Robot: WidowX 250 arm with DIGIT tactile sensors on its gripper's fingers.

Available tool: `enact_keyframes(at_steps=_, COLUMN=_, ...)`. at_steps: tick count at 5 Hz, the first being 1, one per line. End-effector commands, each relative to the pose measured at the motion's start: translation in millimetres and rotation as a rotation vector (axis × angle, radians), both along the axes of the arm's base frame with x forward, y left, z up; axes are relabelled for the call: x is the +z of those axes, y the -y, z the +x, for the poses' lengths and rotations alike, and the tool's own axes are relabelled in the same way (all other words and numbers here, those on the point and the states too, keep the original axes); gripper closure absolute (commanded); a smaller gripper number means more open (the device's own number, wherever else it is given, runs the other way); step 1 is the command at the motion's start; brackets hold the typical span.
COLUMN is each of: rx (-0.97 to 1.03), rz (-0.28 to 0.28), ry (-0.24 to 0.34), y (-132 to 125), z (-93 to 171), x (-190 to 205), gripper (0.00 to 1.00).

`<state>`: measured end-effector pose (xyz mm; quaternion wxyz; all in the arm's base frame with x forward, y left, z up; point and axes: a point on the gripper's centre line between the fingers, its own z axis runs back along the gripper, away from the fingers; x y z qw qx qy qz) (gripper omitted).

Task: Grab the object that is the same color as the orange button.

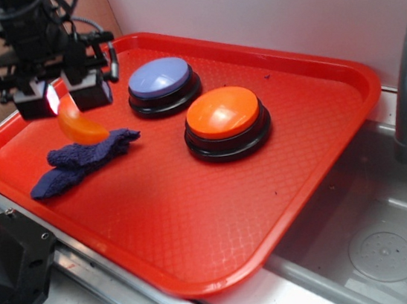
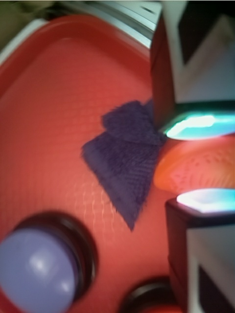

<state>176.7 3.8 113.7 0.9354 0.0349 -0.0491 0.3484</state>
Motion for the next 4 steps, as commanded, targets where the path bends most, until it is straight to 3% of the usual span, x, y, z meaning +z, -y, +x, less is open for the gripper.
enact_keyframes(at_steps=1, rx=-0.368, rz=0.000, ry=0.037, y=17.7, z=19.9, x=50.3, gripper=1.00)
enact_keyframes(at_steps=3, rx=-0.518, rz=0.034, ry=0.098, y=26.2, z=27.1, x=77.0, gripper=1.00)
enact_keyframes(at_steps=4, rx=-0.486, rz=0.027, ry=0.097, y=17.8, z=25.7, x=75.3, gripper=1.00)
